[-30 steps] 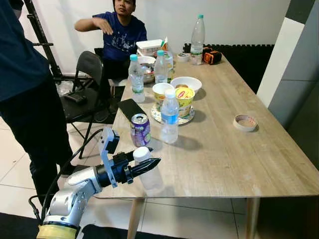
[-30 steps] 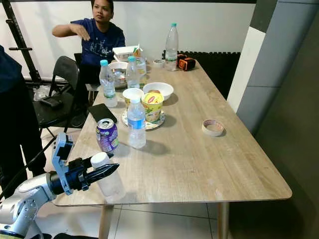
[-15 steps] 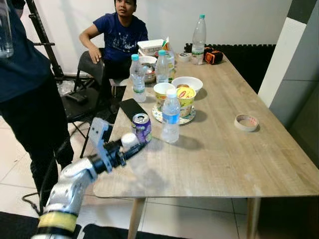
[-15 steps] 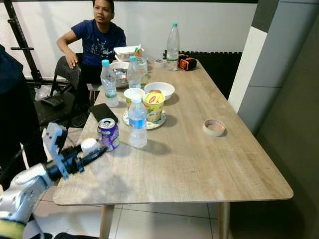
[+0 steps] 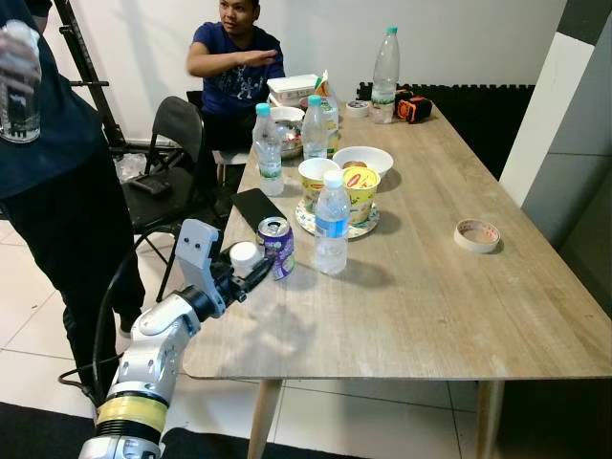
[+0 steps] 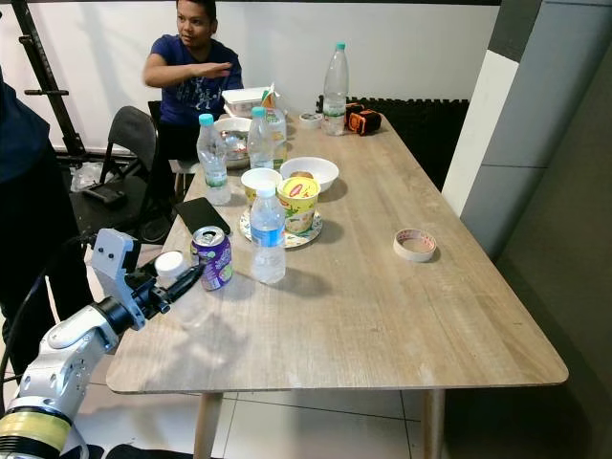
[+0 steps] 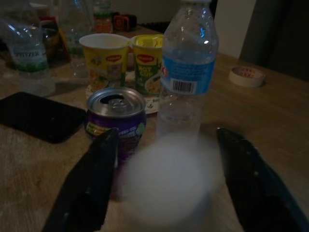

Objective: Restocking fridge

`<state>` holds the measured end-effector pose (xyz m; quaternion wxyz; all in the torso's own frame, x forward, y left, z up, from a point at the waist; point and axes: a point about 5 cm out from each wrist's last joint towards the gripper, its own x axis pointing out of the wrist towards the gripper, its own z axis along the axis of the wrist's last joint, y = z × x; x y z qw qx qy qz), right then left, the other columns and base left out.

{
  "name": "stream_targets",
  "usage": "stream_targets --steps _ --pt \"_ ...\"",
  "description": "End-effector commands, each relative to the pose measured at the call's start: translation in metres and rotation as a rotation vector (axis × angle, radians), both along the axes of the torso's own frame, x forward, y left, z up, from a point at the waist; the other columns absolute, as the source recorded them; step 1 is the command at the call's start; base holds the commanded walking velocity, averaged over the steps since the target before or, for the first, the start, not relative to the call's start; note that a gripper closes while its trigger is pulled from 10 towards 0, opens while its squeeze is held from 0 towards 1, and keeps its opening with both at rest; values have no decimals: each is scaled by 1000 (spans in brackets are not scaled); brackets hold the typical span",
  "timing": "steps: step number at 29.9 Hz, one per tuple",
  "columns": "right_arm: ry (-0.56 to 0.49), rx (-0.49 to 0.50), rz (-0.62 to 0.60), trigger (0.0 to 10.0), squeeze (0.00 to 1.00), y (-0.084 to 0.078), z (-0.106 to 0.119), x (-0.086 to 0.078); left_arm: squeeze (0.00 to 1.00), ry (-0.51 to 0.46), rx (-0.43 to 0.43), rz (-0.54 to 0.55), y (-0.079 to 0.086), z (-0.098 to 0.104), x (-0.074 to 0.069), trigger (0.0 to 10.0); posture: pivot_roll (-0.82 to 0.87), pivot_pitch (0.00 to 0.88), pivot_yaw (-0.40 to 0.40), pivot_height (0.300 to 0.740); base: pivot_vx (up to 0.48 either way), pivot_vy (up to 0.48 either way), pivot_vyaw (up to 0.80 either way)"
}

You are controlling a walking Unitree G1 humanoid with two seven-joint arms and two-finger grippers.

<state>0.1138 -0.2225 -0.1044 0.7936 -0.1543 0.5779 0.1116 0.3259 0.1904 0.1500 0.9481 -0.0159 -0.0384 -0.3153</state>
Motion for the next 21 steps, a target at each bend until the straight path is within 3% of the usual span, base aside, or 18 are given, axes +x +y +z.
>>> stream_targets --steps 1,2,3,11,21 --pt "1 4 2 10000 0 2 -1 -2 1000 -21 -10 4 -2 2 2 10000 -70 11 23 740 0 0 0" --pt "1 4 2 10000 0 2 -1 -2 1000 -21 -10 4 -2 2 2 10000 -70 11 23 740 0 0 0" --pt "1 4 2 10000 0 2 -1 -2 0 -16 -8 5 -1 2 3 10000 -70 11 23 740 0 0 0" --pt "1 4 -1 10000 0 3 -1 -2 0 18 -1 -10 -1 -5 1 10000 -68 11 27 740 0 0 0" --pt "2 3 -9 10000 0 3 -2 -4 0 55 27 -53 -13 -14 2 10000 -73 11 30 740 0 0 0"
